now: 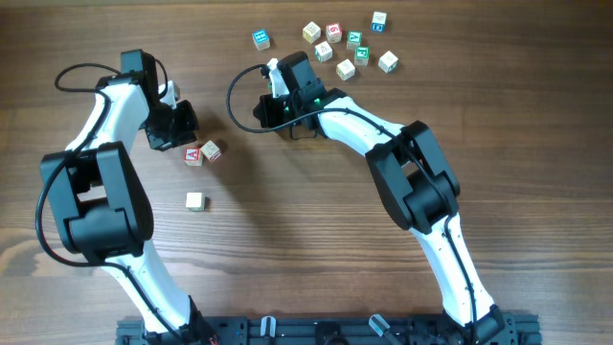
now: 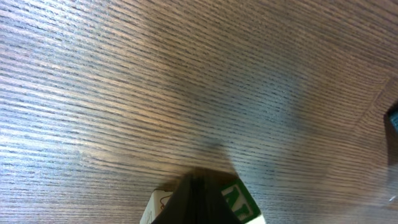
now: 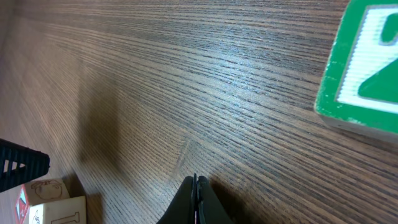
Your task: Form a circle
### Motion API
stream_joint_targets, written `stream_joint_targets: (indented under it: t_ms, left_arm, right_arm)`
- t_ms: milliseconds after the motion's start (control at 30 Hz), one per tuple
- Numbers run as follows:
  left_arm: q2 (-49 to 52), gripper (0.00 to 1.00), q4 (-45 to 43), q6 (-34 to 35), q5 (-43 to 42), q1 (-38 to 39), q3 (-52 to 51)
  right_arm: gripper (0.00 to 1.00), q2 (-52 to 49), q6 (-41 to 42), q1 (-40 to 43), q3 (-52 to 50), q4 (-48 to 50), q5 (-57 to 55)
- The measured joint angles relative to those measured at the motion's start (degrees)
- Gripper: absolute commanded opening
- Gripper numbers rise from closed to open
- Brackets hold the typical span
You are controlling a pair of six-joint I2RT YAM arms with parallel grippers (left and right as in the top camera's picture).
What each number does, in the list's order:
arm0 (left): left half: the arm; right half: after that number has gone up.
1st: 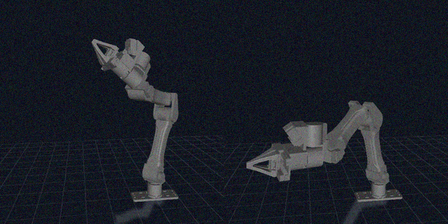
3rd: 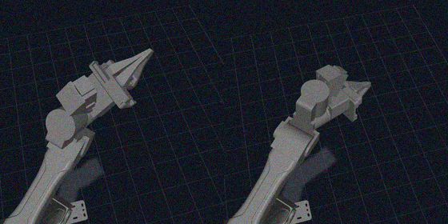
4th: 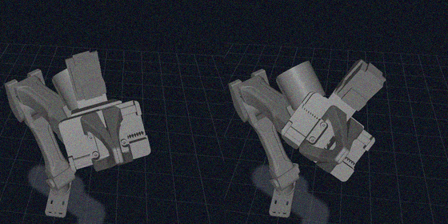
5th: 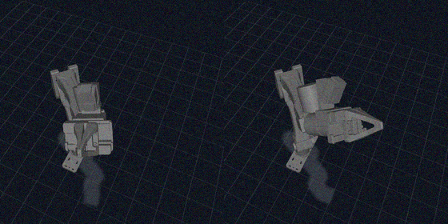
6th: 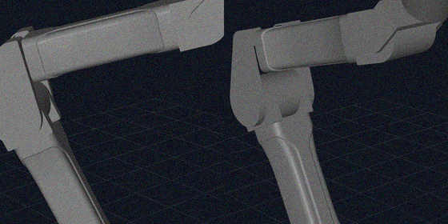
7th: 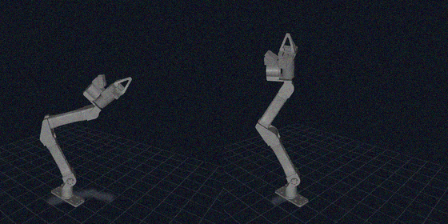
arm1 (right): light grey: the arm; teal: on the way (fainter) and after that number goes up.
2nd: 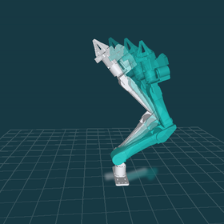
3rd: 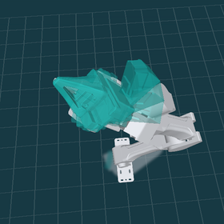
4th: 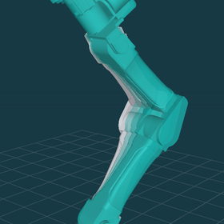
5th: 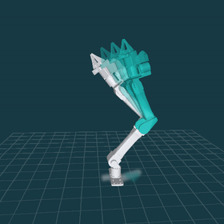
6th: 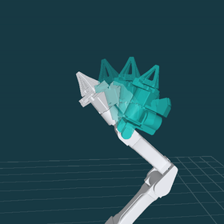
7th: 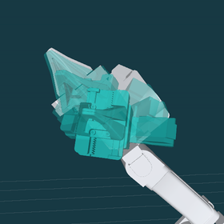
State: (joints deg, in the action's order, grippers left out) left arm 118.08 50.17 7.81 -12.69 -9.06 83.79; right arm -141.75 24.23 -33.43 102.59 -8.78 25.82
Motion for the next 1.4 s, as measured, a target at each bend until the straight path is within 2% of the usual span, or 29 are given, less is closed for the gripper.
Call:
stream_joint_targets:
  t_ms: [1400]
  left_arm:
    - [0.0,0.04,1.1,1.1,-3.7,0.0,0.0]
  right_arm:
    - [0.05,0.0,0.0,0.0,0.0,0.0,0.0]
